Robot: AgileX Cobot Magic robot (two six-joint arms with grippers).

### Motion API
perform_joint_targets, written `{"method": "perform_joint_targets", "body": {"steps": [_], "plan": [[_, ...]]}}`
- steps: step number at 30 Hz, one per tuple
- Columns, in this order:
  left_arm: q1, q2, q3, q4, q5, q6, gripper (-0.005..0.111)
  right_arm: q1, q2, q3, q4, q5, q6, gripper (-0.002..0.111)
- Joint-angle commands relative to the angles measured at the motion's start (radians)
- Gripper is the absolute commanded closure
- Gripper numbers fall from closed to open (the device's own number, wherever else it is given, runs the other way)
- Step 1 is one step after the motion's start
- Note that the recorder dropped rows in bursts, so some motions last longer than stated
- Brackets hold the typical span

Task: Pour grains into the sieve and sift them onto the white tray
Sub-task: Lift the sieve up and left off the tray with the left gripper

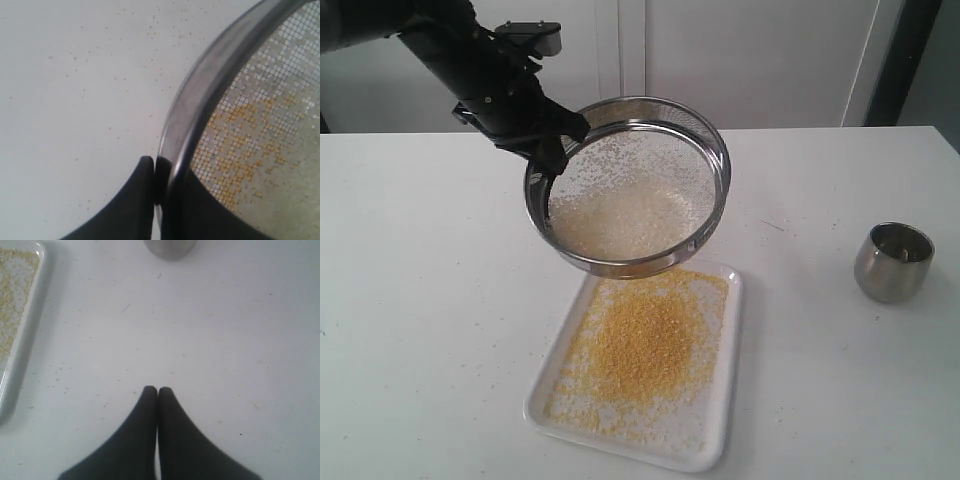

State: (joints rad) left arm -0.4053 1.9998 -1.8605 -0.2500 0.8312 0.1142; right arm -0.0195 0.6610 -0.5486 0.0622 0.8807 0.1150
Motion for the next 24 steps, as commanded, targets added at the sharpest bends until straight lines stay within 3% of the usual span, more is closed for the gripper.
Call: {"method": "perform_joint_targets", "body": {"steps": [1, 9, 24], "plan": [[0.011, 0.063, -0.097, -0.087, 0.008, -0.009, 0.107, 0.001, -0.007, -0.003, -0.007, -0.008, 0.003, 0.108], [0.07, 0.149, -0.212, -0.14, 0.014, -0.036, 0.107, 0.001, -0.007, -0.003, -0.007, -0.008, 0.003, 0.108], [0.206, 0.154, -0.217, -0.031, 0.023, -0.181, 0.107, 0.001, -0.007, -0.003, -0.007, -0.008, 0.003, 0.108]]}}
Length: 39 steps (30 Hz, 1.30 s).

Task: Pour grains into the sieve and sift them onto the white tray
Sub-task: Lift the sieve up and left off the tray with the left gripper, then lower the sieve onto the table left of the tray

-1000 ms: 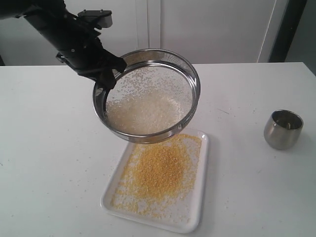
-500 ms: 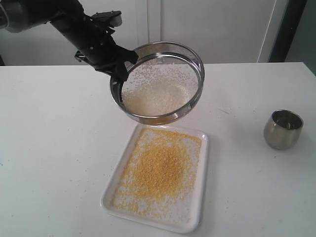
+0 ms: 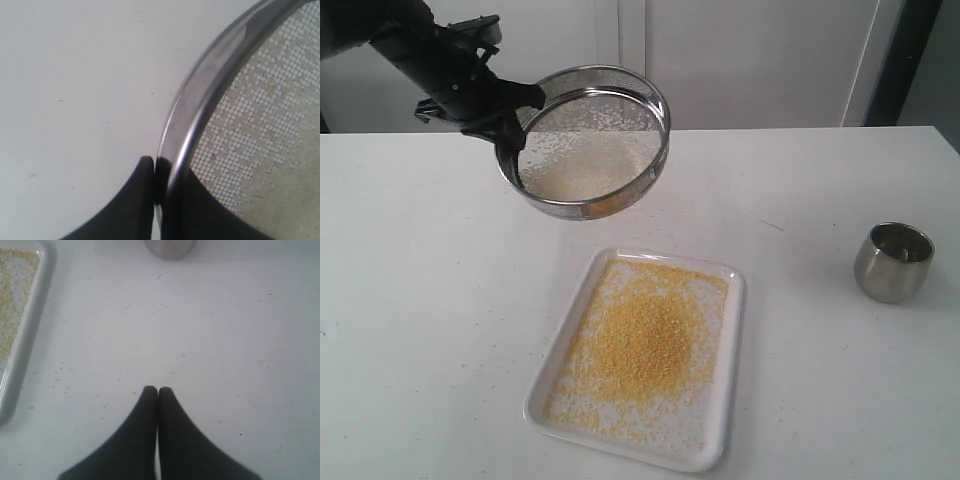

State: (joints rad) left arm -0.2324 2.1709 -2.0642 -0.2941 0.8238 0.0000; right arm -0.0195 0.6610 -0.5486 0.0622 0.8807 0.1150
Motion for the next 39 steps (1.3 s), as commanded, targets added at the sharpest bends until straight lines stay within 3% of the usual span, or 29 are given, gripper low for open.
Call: {"method": "perform_joint_targets", "body": {"steps": [1, 9, 19, 39], "plan": [[0.038, -0.015, -0.013, 0.031, 0.037, -0.079, 0.107, 0.001, -0.007, -0.003, -0.007, -0.008, 0.003, 0.108], [0.079, 0.036, -0.013, 0.087, 0.069, -0.164, 0.107, 0.001, -0.007, -0.003, -0.007, -0.008, 0.003, 0.108], [0.081, 0.106, -0.008, 0.103, 0.079, -0.275, 0.107, 0.001, -0.007, -0.003, -0.007, -0.008, 0.003, 0.108], [0.081, 0.195, -0.008, 0.043, 0.104, -0.281, 0.107, 0.001, -0.007, -0.003, -0.007, -0.008, 0.003, 0.108]]}}
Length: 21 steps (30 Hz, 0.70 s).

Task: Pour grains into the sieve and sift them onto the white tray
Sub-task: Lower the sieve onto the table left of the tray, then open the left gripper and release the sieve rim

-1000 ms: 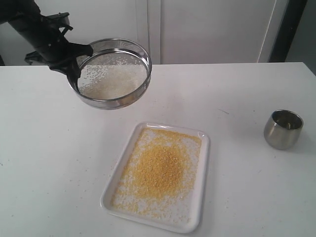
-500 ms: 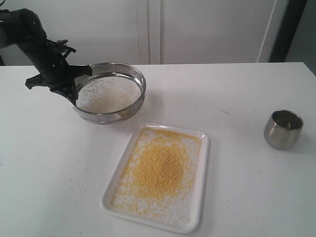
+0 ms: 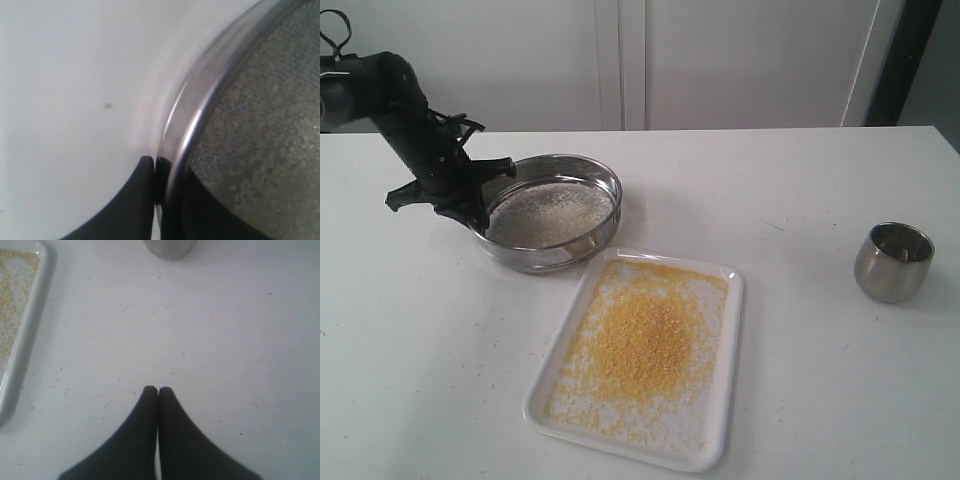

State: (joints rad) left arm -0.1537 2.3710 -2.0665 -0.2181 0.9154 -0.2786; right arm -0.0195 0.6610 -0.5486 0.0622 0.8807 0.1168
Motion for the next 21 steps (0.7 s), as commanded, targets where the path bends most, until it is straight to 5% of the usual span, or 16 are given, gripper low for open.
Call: {"method": "perform_joint_targets", "body": {"steps": [1, 21], "plan": [[0.002, -0.006, -0.006, -0.033, 0.01, -0.003, 0.107, 0.001, -0.007, -0.003, -0.007, -0.008, 0.001, 0.108], [0.002, -0.006, -0.006, 0.017, -0.014, 0.021, 0.107, 0.001, -0.007, -0.003, -0.007, -0.008, 0.001, 0.108]]}}
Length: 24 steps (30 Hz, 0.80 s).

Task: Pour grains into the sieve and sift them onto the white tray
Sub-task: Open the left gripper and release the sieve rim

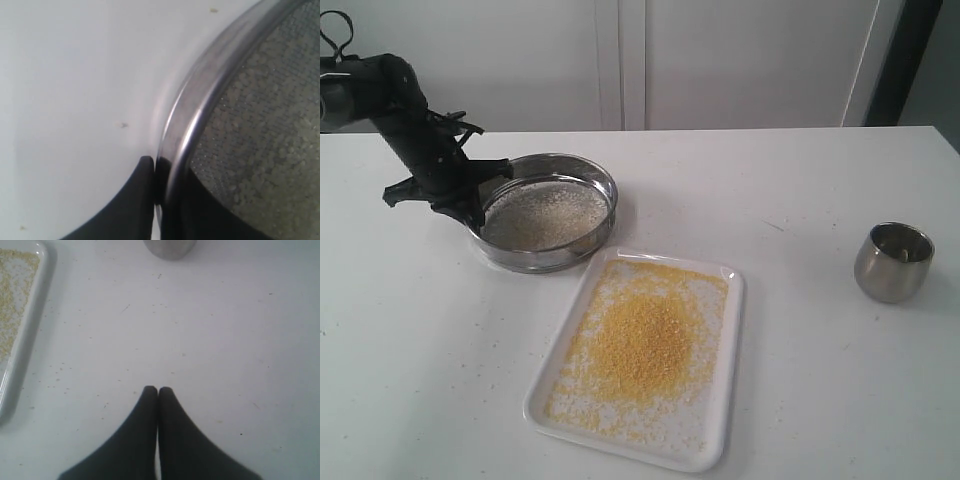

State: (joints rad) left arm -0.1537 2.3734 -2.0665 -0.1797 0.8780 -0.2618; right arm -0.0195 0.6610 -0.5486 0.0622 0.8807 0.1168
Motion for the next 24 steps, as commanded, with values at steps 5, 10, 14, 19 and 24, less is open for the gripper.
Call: {"method": "perform_joint_targets", "body": {"steps": [5, 10, 14, 19, 24], "plan": [[0.002, -0.008, -0.006, -0.021, 0.033, 0.004, 0.107, 0.001, -0.007, -0.003, -0.007, -0.008, 0.001, 0.108], [0.002, -0.008, -0.006, -0.021, 0.035, 0.009, 0.105, 0.001, -0.007, -0.003, -0.007, -0.008, 0.001, 0.108], [0.002, -0.008, -0.006, -0.021, 0.035, 0.034, 0.08, 0.001, -0.007, -0.003, -0.007, -0.008, 0.02, 0.108], [0.002, -0.008, -0.006, -0.021, 0.033, 0.034, 0.045, 0.001, -0.007, -0.003, -0.007, -0.008, 0.017, 0.108], [0.002, -0.008, -0.006, -0.021, 0.033, 0.034, 0.031, 0.001, -0.007, -0.003, -0.007, -0.008, 0.017, 0.108]]}}
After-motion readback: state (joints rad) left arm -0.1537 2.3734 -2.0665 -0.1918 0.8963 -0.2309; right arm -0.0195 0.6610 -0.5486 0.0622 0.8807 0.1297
